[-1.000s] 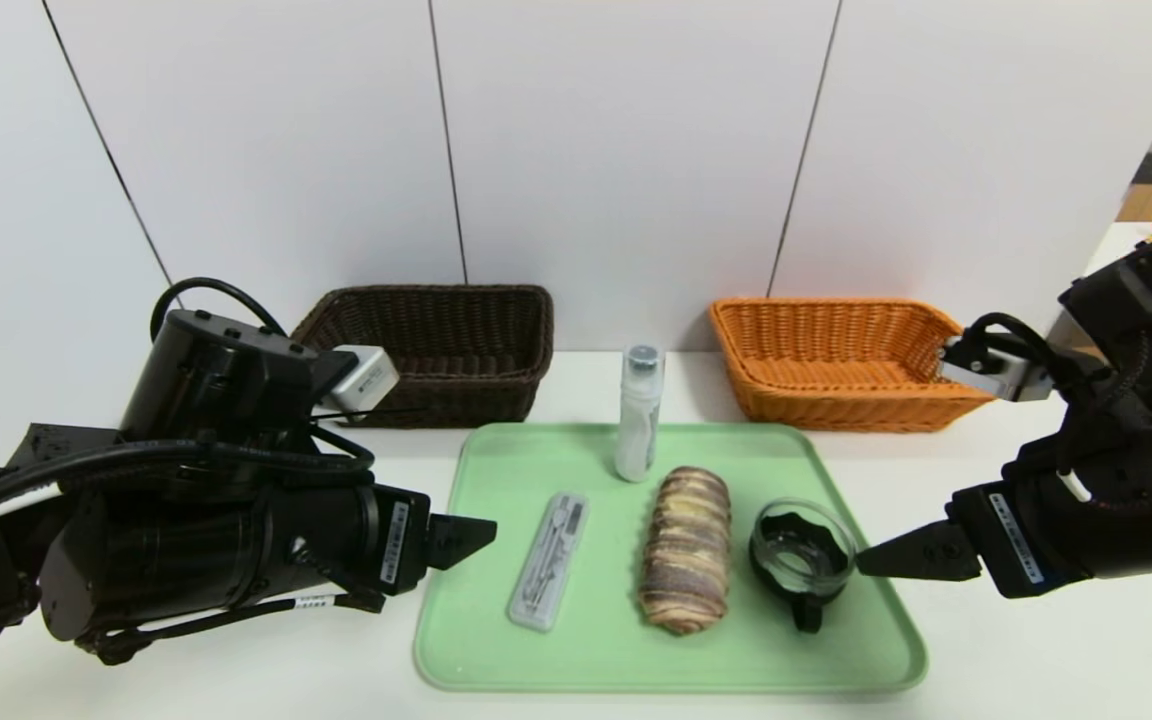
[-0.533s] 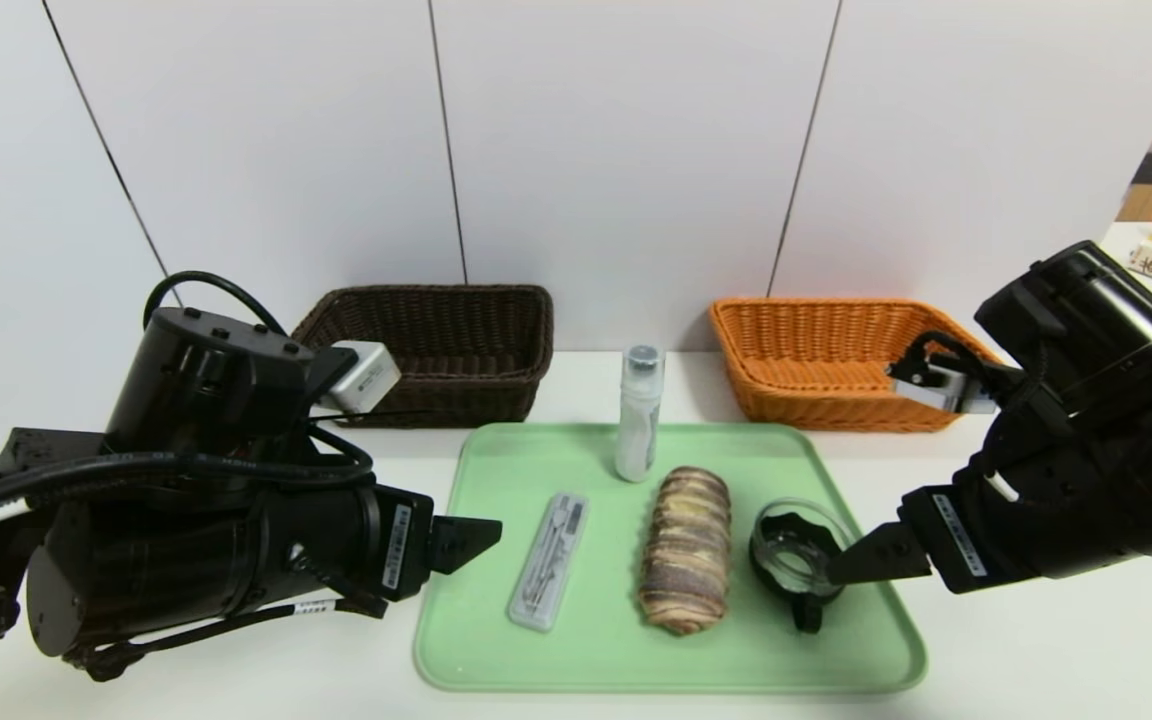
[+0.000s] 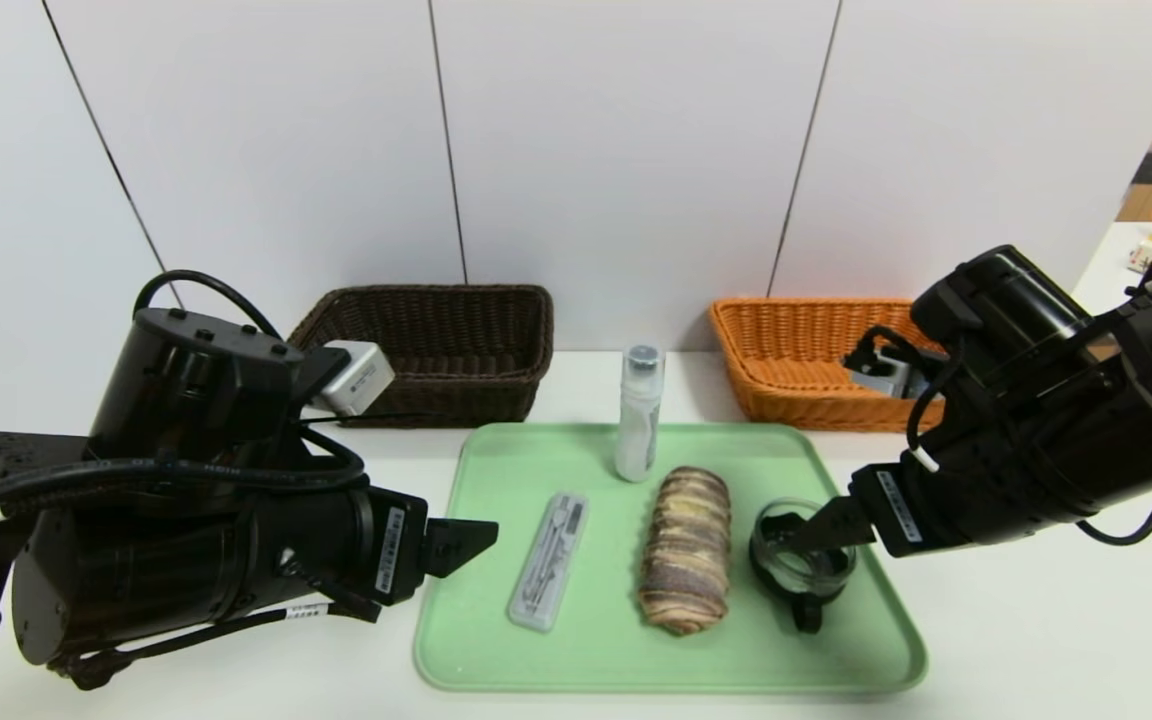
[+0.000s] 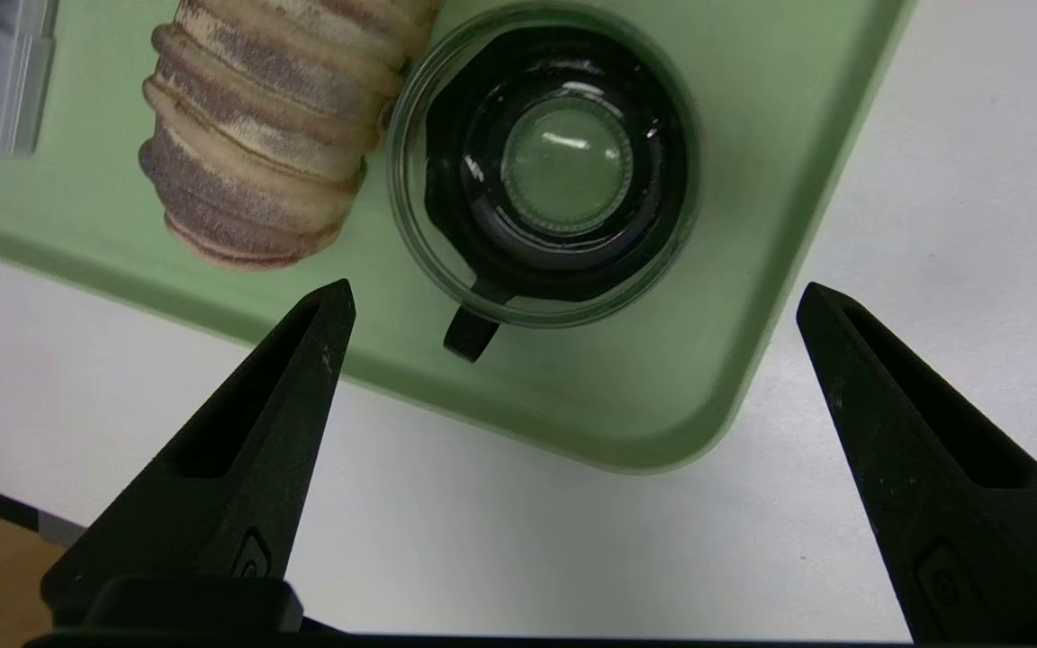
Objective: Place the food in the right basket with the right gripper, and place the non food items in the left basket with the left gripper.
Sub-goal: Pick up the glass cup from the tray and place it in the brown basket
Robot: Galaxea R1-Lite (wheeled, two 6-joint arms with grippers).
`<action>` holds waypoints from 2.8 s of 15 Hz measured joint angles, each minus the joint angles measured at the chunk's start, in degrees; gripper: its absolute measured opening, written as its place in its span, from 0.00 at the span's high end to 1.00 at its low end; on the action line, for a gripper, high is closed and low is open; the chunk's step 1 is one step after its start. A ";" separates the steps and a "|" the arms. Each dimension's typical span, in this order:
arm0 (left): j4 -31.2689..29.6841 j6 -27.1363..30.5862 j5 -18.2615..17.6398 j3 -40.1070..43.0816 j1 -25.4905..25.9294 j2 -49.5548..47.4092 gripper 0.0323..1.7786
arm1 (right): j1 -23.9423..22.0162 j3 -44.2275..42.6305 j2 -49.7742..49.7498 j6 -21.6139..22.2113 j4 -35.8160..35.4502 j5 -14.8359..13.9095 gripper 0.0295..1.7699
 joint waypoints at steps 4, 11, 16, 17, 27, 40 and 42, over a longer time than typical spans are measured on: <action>-0.07 0.05 0.06 0.11 0.00 -0.35 0.05 | -2.01 -1.49 0.52 -2.28 0.11 -1.52 0.04; -0.07 0.02 0.09 0.13 0.00 -0.50 0.05 | -5.03 -1.18 2.21 -3.06 -0.11 -1.66 0.04; -0.09 0.00 0.09 0.11 0.02 -0.74 0.05 | -4.40 -1.52 4.50 -3.02 -0.60 -1.69 0.04; -0.09 0.00 0.09 0.16 0.02 -0.83 0.05 | -4.19 -1.63 4.90 -3.02 -0.60 -1.72 0.04; -0.22 0.00 0.09 -0.06 0.00 -1.02 0.05 | -3.11 -2.49 7.96 -3.08 -0.68 -3.64 0.04; -0.24 0.00 0.06 -0.06 0.00 -1.24 0.05 | -2.73 -1.99 9.81 -3.19 -0.57 -5.30 0.29; -0.22 0.00 0.06 0.00 0.00 -1.27 0.05 | -2.71 -1.99 9.81 -3.19 -0.57 -5.38 0.45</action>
